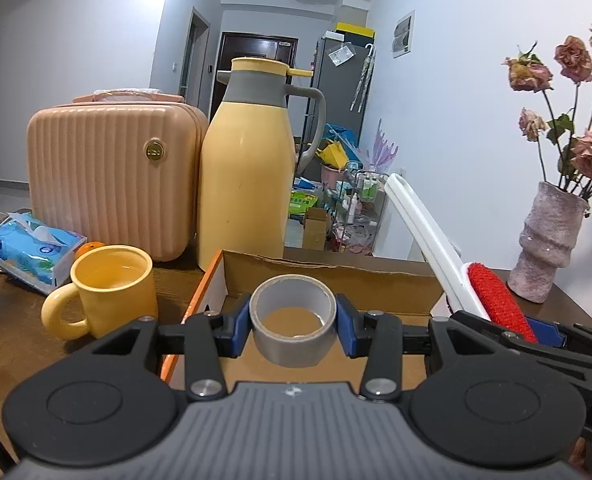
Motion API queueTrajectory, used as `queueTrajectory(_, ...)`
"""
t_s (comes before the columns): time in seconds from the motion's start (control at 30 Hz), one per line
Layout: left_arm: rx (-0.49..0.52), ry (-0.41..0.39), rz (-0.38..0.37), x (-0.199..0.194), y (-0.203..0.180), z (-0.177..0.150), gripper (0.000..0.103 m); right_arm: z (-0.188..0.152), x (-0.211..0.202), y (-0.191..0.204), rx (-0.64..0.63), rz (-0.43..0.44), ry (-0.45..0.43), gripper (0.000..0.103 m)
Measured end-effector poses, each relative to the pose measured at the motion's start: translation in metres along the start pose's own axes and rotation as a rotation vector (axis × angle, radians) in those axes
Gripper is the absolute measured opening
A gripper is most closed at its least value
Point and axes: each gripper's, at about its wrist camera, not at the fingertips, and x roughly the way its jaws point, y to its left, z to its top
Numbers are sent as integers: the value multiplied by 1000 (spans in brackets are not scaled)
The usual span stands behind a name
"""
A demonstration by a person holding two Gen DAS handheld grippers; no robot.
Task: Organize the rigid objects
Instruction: 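Carry the tape roll and lint roller into the red box and release both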
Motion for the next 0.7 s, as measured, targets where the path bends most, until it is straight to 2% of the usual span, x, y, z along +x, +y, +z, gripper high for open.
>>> queueTrajectory(0.33, 0, 34, 15, 39, -4, 5, 44, 12, 35, -7, 17, -27, 23, 55)
queueTrajectory(0.7, 28, 79, 59, 72, -2, 2, 44, 10, 66, -14, 19, -58, 68, 55)
